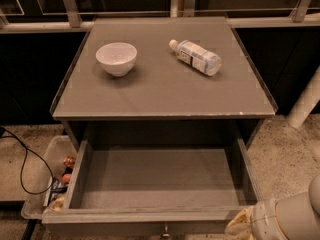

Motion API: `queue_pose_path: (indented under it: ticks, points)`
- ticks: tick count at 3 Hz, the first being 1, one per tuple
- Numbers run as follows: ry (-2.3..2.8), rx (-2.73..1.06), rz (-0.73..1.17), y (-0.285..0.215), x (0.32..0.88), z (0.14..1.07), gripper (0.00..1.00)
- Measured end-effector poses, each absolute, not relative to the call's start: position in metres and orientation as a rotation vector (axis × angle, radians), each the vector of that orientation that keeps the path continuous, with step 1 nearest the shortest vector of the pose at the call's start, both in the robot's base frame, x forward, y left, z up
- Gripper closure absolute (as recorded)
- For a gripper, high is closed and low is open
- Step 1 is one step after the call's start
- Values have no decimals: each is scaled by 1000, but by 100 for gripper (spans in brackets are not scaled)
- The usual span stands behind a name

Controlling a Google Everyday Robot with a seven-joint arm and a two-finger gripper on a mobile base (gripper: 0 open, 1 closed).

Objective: Close top drawer

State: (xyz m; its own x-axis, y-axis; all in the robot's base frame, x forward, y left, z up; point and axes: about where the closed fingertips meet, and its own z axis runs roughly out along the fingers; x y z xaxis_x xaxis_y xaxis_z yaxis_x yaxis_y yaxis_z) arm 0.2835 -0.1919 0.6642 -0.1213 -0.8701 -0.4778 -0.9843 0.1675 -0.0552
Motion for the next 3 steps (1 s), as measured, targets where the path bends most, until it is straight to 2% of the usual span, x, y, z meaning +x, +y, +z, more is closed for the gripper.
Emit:
queue_pose_path:
  ticks: [1, 3]
  points:
    - [2052, -1757, 385, -192, 283, 663, 81]
    - [2052, -1758, 384, -192, 283, 663, 34]
